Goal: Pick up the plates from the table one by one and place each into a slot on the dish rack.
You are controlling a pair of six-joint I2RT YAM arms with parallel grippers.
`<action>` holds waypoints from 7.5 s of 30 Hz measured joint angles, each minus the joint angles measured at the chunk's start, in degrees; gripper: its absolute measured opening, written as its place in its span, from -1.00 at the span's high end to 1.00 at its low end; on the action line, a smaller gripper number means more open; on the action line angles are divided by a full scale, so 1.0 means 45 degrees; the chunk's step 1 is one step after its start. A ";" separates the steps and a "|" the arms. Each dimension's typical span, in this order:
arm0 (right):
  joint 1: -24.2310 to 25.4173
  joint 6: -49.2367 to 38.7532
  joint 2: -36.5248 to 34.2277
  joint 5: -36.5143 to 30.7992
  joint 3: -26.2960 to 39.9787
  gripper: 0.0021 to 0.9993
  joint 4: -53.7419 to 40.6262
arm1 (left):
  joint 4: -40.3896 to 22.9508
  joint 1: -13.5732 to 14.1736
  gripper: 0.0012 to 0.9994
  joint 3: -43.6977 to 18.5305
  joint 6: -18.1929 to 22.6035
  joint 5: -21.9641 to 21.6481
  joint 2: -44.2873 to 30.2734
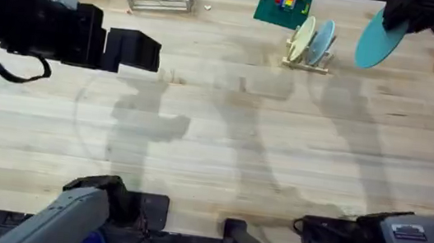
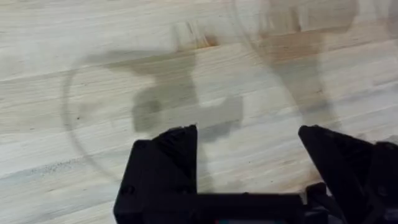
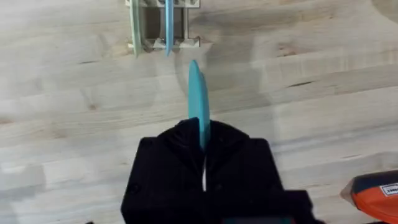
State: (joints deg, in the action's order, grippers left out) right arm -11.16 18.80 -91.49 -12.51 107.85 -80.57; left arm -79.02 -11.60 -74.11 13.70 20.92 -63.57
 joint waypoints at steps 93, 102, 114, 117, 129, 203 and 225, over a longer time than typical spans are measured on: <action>0.1020 -0.0658 -0.3611 -0.0039 0.0000 0.94 0.4257 | -0.0004 0.0000 -0.99 0.0000 -0.0003 0.0003 -0.0001; 0.1020 -0.0658 -0.3695 -0.0044 0.0000 0.94 0.4267 | 0.0000 0.0000 -0.99 -0.0005 0.0002 -0.0002 0.0000; 0.1010 -0.0658 -0.4782 -0.0010 0.0000 0.94 0.4291 | -0.0004 0.0000 -0.99 -0.0005 0.0002 0.0003 0.0000; 0.1010 -0.0658 -0.4883 0.0080 0.0004 0.94 0.4286 | 0.0000 0.0000 -0.99 -0.0005 0.0002 -0.0002 0.0000; 0.1010 -0.0658 -0.5693 0.0406 0.0005 0.94 0.4282 | 0.0000 0.0000 -0.99 -0.0010 0.0002 0.0000 0.0000; 0.0495 -0.0904 -0.5156 0.0296 0.4663 -0.99 0.0431 | 0.0000 0.0000 -0.99 -0.0019 0.0000 -0.0002 -0.0003; -0.0629 -0.0906 -0.4799 0.0291 0.4663 -0.99 -0.1775 | -0.0005 0.0000 -0.99 -0.0019 0.0000 -0.0002 -0.0005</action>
State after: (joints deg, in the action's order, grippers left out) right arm -13.99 14.72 -113.09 -11.20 128.84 -88.55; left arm -79.05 -11.60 -74.19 13.70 20.91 -63.59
